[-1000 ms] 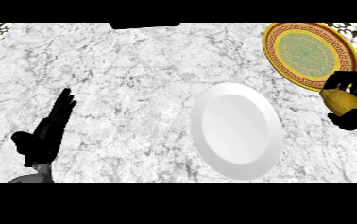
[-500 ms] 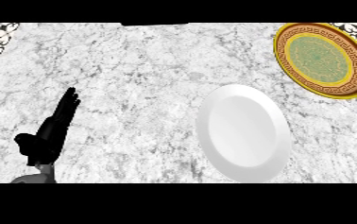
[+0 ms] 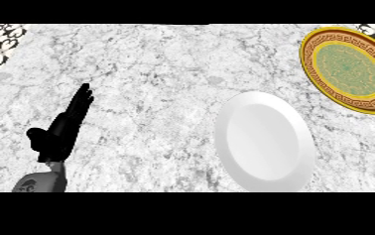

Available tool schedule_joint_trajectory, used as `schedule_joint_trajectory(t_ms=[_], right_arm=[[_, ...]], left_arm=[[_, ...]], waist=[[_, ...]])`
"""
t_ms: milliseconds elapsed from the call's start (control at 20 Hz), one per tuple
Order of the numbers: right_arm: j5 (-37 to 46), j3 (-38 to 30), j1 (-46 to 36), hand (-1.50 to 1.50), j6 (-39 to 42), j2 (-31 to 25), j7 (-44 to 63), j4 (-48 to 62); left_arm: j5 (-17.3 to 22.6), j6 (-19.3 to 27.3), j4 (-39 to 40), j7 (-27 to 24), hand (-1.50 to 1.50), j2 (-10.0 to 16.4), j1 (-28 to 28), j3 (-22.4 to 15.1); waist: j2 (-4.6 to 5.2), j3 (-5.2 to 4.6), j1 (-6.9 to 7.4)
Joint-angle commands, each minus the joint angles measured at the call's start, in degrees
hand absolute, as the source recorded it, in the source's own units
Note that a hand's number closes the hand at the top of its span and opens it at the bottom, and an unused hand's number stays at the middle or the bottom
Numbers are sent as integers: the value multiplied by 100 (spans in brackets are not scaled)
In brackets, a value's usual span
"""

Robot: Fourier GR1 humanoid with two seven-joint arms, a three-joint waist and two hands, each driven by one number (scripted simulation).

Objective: Pick the lemon from the plate and place it in the plate

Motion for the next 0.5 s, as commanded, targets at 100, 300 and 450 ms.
schedule_joint_trajectory(t_ms=[100,300,450], right_arm=[[265,255,-927,150,25,-135,-207,762],[551,652,-1477,150,198,-36,76,613],[699,876,-2045,150,316,261,475,676]], left_arm=[[-66,-40,-89,3,0,0,0,-63],[-58,-84,-102,-198,0,-58,282,-72],[48,-144,84,140,0,115,-178,112]], waist=[[4,-11,126],[-18,-23,117],[-4,-25,138]])
